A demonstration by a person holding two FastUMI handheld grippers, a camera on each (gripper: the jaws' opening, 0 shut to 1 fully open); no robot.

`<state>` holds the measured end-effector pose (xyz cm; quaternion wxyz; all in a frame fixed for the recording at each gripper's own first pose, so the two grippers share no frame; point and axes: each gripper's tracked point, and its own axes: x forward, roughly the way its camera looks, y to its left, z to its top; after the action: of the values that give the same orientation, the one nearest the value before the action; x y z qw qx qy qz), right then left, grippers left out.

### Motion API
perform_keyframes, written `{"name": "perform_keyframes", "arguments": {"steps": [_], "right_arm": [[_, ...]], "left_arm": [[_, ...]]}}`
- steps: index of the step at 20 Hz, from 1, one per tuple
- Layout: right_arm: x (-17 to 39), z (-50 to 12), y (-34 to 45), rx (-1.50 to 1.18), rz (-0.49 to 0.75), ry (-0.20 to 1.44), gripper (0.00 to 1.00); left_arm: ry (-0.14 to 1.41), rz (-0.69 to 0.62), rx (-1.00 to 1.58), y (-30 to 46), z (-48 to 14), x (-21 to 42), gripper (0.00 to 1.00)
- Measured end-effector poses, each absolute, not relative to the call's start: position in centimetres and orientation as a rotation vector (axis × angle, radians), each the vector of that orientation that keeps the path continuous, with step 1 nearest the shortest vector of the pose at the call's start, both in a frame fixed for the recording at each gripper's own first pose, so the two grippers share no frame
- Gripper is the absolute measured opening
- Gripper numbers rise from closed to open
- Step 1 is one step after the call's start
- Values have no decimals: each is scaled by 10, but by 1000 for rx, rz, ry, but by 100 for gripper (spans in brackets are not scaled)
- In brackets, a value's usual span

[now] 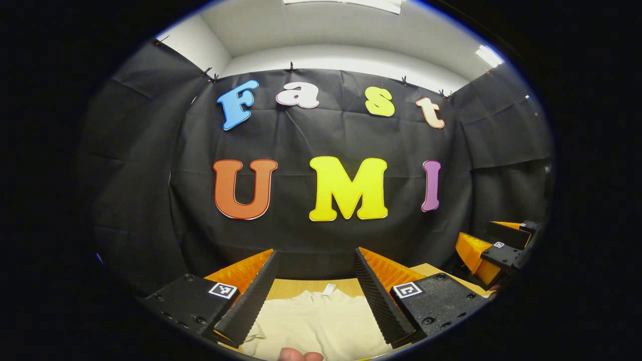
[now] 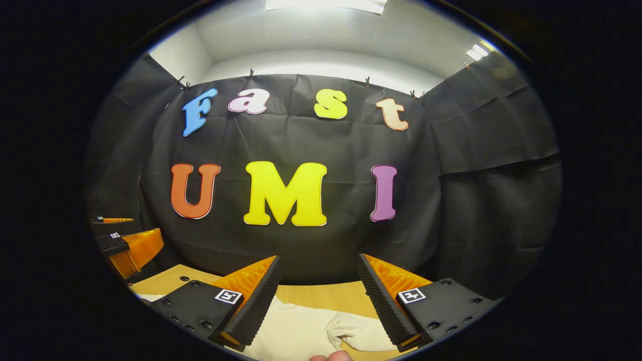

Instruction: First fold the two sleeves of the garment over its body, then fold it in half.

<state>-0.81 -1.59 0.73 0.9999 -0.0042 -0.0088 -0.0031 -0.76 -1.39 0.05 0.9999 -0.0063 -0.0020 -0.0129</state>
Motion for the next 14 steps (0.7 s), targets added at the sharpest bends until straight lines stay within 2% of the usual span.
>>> {"name": "perform_keyframes", "arguments": {"steps": [6, 14], "right_arm": [[-7, 5, -29, 10, 8, 8, 96], [-14, -30, -101, -17, -54, 93, 96]], "left_arm": [[24, -35, -9, -23, -12, -6, 96], [91, -75, 18, -41, -40, -7, 96]]}}
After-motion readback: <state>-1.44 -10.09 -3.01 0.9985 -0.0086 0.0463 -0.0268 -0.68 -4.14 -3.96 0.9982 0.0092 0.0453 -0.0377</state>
